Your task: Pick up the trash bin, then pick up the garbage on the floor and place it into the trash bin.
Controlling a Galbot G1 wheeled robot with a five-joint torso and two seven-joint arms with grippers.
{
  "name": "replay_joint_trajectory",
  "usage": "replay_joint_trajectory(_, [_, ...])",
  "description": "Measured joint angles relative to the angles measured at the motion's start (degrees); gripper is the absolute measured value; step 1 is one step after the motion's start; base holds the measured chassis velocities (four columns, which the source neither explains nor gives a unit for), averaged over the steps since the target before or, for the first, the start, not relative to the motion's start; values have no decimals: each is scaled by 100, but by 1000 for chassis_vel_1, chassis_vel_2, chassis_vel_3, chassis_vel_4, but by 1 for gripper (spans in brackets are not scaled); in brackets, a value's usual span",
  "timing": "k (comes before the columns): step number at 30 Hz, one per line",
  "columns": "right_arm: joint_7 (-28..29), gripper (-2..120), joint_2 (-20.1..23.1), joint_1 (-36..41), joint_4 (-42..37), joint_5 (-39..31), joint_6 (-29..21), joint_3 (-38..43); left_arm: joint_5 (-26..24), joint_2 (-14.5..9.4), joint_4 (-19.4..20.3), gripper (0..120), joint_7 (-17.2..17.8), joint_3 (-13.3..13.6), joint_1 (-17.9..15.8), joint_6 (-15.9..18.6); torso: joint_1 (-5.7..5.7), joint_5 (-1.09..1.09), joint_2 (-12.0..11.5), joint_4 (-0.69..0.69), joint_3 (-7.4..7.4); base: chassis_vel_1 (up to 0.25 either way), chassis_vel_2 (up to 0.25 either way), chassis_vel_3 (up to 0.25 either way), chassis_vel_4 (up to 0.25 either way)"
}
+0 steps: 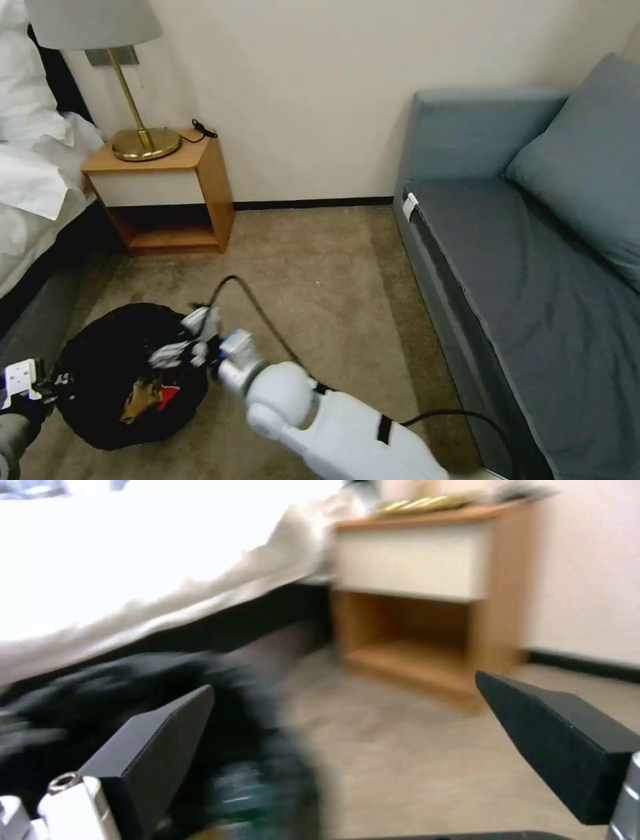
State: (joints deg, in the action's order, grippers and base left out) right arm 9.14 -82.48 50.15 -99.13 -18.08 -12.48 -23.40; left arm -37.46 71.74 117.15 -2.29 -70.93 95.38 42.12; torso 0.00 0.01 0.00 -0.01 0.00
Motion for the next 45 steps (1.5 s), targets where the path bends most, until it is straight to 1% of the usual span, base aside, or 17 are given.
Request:
replay_joint_trajectory(2, [-6,100,54,128,-72,123,55,187,-21,0,-5,3,8,0,-11,1,0,0,0,0,0,0,0,0,0])
replay_joint_trajectory(4, [-129,100,180,735,-423,669,314,997,-61,6,-15,3,31,7,-54,2,0,0,0,0,0,0,0,0,0])
replay_joint_trajectory(6, [-159,100,184,882,-512,774,367,1185,-66,8,-15,3,35,11,-65,2,0,1,0,1,0,0,0,0,0])
replay_joint_trajectory(7, [-239,100,191,1307,-780,1041,488,1720,-77,12,-15,3,37,19,-73,1,0,1,0,1,0,0,0,0,0])
replay_joint_trajectory(9, [-340,100,190,1806,-1070,1319,636,2252,-84,12,-15,3,38,26,-78,2,0,1,0,0,0,0,0,0,0])
replay_joint_trajectory(10, [-340,100,190,1806,-1070,1319,636,2252,-84,12,-15,3,38,26,-78,2,0,1,0,0,0,0,0,0,0])
replay_joint_trajectory(12, [-444,100,229,2422,-1344,1584,908,2797,-91,8,-30,3,38,34,-84,2,0,1,1,0,-1,0,0,0,0])
replay_joint_trajectory(13, [-444,100,229,2422,-1344,1584,908,2797,-91,8,-30,3,38,34,-84,2,0,1,1,0,-1,0,0,0,0])
replay_joint_trajectory(16, [-543,100,307,3104,-1550,1908,1408,3371,-105,-3,-65,3,38,51,-123,2,0,1,0,1,-1,0,0,0,0])
replay_joint_trajectory(17, [-543,100,307,3104,-1550,1908,1408,3371,-105,-3,-65,3,38,51,-123,2,0,1,0,1,-1,0,0,0,0])
replay_joint_trajectory(20, [-559,100,296,3603,-1714,2085,1830,3830,-122,-3,-88,3,38,64,-162,2,0,1,0,1,-1,0,0,0,0])
replay_joint_trajectory(26, [-568,100,179,4149,-1841,2161,2266,4192,-203,32,-118,3,48,19,-170,2,0,0,0,0,-1,0,0,0,0])
replay_joint_trajectory(32, [-570,100,169,4163,-1843,2160,2290,4195,-334,48,-263,3,114,-90,-163,2,0,0,0,2,-1,0,0,0,0])
replay_joint_trajectory(35, [-570,100,168,4150,-1842,2155,2290,4183,-503,47,-445,3,204,-142,-207,2,0,0,0,2,-1,0,0,0,0])
replay_joint_trajectory(36, [-570,100,168,4150,-1842,2155,2290,4183,-503,47,-445,3,204,-142,-207,2,0,0,0,2,-1,0,0,0,0])
replay_joint_trajectory(41, [-570,100,168,4131,-1834,2143,2278,4161,-857,22,-860,3,371,-123,-348,2,0,-1,0,2,0,0,0,0,0])
replay_joint_trajectory(45, [-570,100,168,4123,-1828,2138,2269,4156,-936,19,-976,3,453,-95,-405,2,0,-1,0,1,0,0,0,0,0])
